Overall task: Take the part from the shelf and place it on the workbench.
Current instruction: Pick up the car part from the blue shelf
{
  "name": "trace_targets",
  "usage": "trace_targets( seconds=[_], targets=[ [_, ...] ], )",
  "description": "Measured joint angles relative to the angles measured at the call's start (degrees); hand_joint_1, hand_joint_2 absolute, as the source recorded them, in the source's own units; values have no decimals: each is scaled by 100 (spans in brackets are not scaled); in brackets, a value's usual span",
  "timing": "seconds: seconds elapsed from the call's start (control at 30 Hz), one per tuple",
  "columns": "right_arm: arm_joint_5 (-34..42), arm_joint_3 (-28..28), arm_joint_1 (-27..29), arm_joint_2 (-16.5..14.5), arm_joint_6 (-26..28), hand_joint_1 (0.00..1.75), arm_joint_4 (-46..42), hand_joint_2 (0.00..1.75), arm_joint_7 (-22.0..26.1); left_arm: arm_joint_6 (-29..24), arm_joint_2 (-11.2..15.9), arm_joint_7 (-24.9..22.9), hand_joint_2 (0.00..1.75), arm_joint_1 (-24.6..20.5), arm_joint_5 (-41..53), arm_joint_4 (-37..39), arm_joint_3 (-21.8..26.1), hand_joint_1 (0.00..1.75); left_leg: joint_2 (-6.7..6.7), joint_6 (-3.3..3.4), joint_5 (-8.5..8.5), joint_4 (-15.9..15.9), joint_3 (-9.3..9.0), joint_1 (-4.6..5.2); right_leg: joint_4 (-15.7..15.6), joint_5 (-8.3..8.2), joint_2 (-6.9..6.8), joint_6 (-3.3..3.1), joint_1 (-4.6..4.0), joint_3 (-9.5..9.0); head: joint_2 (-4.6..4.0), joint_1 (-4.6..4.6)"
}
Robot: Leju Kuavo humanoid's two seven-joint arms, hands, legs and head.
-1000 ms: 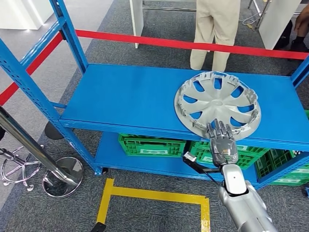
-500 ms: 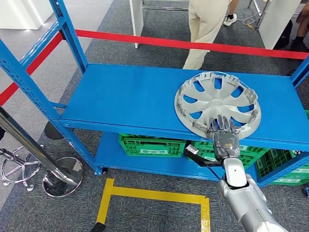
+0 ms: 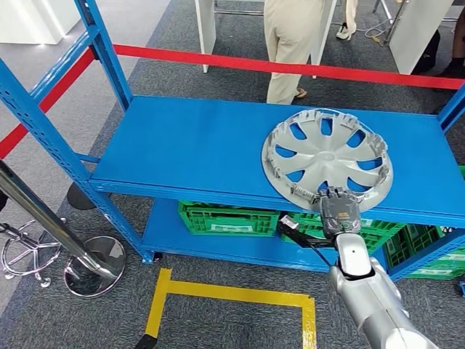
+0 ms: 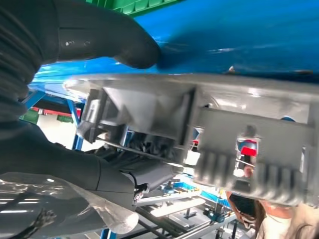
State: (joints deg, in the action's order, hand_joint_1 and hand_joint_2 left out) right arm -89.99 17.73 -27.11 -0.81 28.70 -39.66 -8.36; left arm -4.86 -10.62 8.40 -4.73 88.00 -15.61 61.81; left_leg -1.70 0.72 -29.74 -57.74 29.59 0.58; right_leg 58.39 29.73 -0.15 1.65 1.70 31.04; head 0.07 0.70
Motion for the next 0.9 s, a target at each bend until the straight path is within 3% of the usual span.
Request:
trace_targets(
  seconds=[0.3,0.47,0.77,0.9],
  targets=[
    [0,8,47,0,223,175,-30,175,-10,130,-1,159,0,-14,-175,0,120,0,0,0,0,-2,0,0,0,-1,0,0,0,0,0,1],
    [0,195,245,11,616,175,-545,175,-353,148,-11,211,0,-27,-197,0,185,0,1,0,0,-3,1,0,0,-1,4,1,0,2,0,1],
    [0,393,405,48,649,175,-1079,175,-452,148,-20,211,0,-49,-196,0,201,0,2,0,0,-3,1,0,0,-1,5,1,0,3,0,0],
    [0,616,451,183,837,175,-1377,175,-807,140,-20,211,0,-56,-156,0,201,0,2,0,0,-7,2,0,0,-2,4,2,0,3,0,1]
  ],
)
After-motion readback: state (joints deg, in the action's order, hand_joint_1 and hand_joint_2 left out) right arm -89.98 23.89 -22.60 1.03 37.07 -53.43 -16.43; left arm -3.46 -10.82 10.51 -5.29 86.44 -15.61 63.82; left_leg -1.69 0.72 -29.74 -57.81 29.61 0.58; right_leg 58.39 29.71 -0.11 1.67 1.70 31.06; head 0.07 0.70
